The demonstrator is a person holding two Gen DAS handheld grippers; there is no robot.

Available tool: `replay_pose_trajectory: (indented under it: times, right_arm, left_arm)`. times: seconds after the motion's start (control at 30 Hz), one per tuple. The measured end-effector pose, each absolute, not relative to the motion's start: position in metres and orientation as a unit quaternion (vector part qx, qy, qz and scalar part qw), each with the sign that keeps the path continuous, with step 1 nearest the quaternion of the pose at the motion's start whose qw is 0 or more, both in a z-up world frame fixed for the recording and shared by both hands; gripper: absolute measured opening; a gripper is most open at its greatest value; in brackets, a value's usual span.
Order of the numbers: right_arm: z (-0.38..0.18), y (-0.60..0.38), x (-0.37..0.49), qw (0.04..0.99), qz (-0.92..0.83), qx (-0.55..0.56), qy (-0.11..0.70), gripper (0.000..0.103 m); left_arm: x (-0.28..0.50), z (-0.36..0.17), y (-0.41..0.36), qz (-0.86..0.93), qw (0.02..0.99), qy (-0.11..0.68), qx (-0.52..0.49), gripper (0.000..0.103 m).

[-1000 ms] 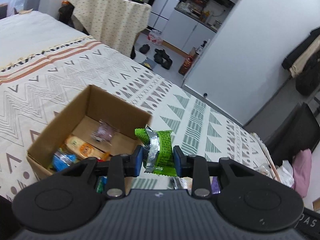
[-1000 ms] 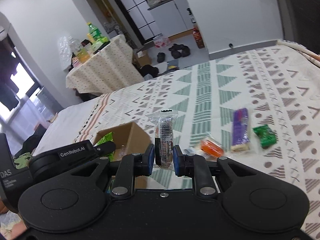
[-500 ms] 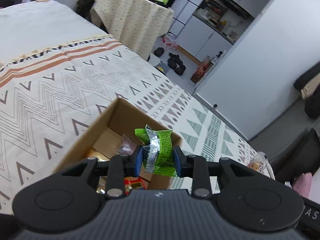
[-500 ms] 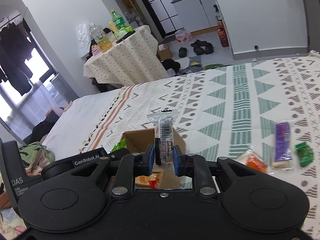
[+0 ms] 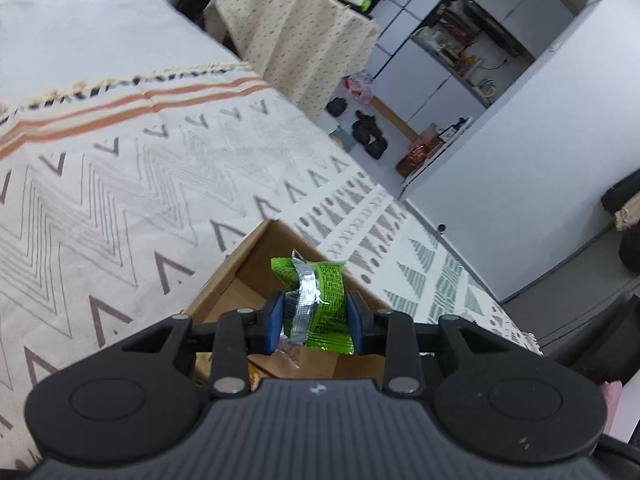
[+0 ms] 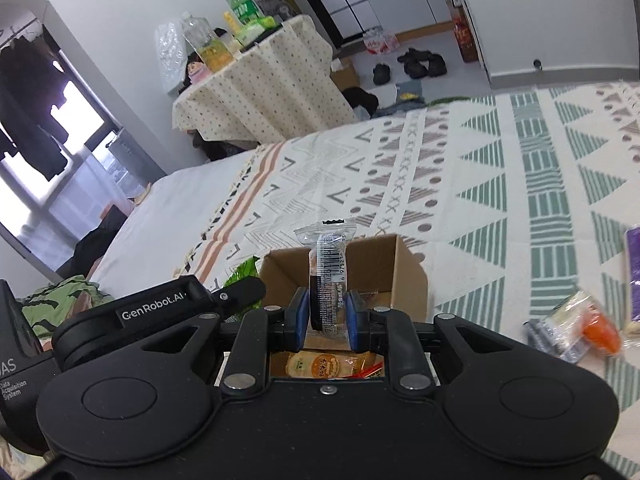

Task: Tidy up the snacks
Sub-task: 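Open both grippers to drop the snacks into the box, then withdraw both grippers from the box toward the remaining snacks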

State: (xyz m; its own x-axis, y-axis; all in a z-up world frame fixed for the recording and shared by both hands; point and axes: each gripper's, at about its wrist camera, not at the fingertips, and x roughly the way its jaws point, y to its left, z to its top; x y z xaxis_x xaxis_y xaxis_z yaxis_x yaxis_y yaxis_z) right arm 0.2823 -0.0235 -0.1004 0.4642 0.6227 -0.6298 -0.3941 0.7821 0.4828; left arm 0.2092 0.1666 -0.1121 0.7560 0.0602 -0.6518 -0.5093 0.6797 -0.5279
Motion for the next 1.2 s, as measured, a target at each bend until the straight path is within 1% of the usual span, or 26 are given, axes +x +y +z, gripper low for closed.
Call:
replay_pose_trajectory:
  times: [0.03, 0.07, 0.13, 0.17, 0.2, 0.23, 0.27, 0.33, 0.4, 0.5, 0.53, 0.63, 0.67, 0.77, 0.9, 0.97, 1.07, 1.13, 1.17, 1.2]
  right_arm:
    - [-0.102, -0.022, 0.284, 0.844, 0.301, 0.136, 0.423, 0.02]
    - [-0.104, -0.02, 0.286, 0.843, 0.301, 0.137, 0.425, 0.02]
    - [-0.108, -0.016, 0.291, 0.84, 0.308, 0.14, 0.423, 0.02]
    - [-0.11, -0.014, 0.292, 0.839, 0.312, 0.142, 0.423, 0.023]
    - [-0.112, -0.013, 0.294, 0.841, 0.305, 0.139, 0.425, 0.024]
    - [-0.113, -0.013, 0.296, 0.845, 0.295, 0.134, 0.425, 0.028]
    - [-0.114, -0.015, 0.296, 0.848, 0.288, 0.133, 0.425, 0.035]
    - [-0.117, -0.023, 0.297, 0.847, 0.283, 0.142, 0.426, 0.038]
    - [-0.118, -0.031, 0.296, 0.848, 0.274, 0.148, 0.43, 0.04]
    - [-0.119, -0.044, 0.292, 0.853, 0.257, 0.144, 0.43, 0.044]
    - [-0.119, -0.049, 0.29, 0.855, 0.252, 0.146, 0.43, 0.046]
    - [-0.119, -0.065, 0.284, 0.859, 0.237, 0.147, 0.43, 0.052]
    - [-0.119, -0.07, 0.281, 0.861, 0.233, 0.145, 0.429, 0.056]
    - [-0.121, -0.086, 0.275, 0.865, 0.217, 0.138, 0.43, 0.061]
    - [-0.121, -0.107, 0.266, 0.87, 0.198, 0.134, 0.431, 0.07]
    - [-0.117, -0.118, 0.261, 0.873, 0.192, 0.131, 0.429, 0.077]
    - [-0.107, -0.134, 0.252, 0.878, 0.192, 0.12, 0.421, 0.084]
    - [-0.101, -0.145, 0.247, 0.884, 0.187, 0.113, 0.414, 0.089]
    - [-0.098, -0.15, 0.244, 0.886, 0.184, 0.109, 0.411, 0.093]
    - [-0.096, -0.155, 0.243, 0.888, 0.18, 0.106, 0.409, 0.094]
  left_arm:
    - [0.211, -0.115, 0.168, 0.167, 0.861, 0.31, -0.367, 0.035]
    - [0.212, -0.117, 0.169, 0.169, 0.859, 0.313, -0.369, 0.036]
    - [0.215, -0.123, 0.17, 0.175, 0.855, 0.318, -0.37, 0.044]
    - [0.216, -0.125, 0.171, 0.18, 0.854, 0.319, -0.37, 0.047]
    - [0.216, -0.126, 0.172, 0.187, 0.853, 0.32, -0.367, 0.049]
    - [0.216, -0.127, 0.172, 0.194, 0.853, 0.322, -0.363, 0.052]
    - [0.216, -0.128, 0.172, 0.198, 0.852, 0.324, -0.361, 0.053]
    - [0.217, -0.129, 0.173, 0.205, 0.848, 0.328, -0.363, 0.061]
    - [0.216, -0.129, 0.171, 0.209, 0.846, 0.33, -0.363, 0.067]
    - [0.216, -0.127, 0.163, 0.212, 0.849, 0.339, -0.346, 0.08]
    - [0.216, -0.126, 0.159, 0.214, 0.85, 0.342, -0.339, 0.084]
    - [0.217, -0.126, 0.148, 0.22, 0.852, 0.352, -0.32, 0.088]
    - [0.217, -0.126, 0.145, 0.219, 0.853, 0.355, -0.313, 0.088]
    - [0.217, -0.125, 0.135, 0.217, 0.858, 0.36, -0.296, 0.089]
    - [0.216, -0.119, 0.119, 0.215, 0.866, 0.364, -0.268, 0.093]
    - [0.214, -0.117, 0.111, 0.217, 0.869, 0.366, -0.254, 0.094]
    - [0.208, -0.114, 0.103, 0.215, 0.865, 0.371, -0.263, 0.095]
    - [0.205, -0.111, 0.095, 0.211, 0.865, 0.374, -0.26, 0.1]
    - [0.205, -0.108, 0.09, 0.208, 0.867, 0.373, -0.257, 0.101]
    - [0.203, -0.105, 0.084, 0.202, 0.87, 0.372, -0.251, 0.102]
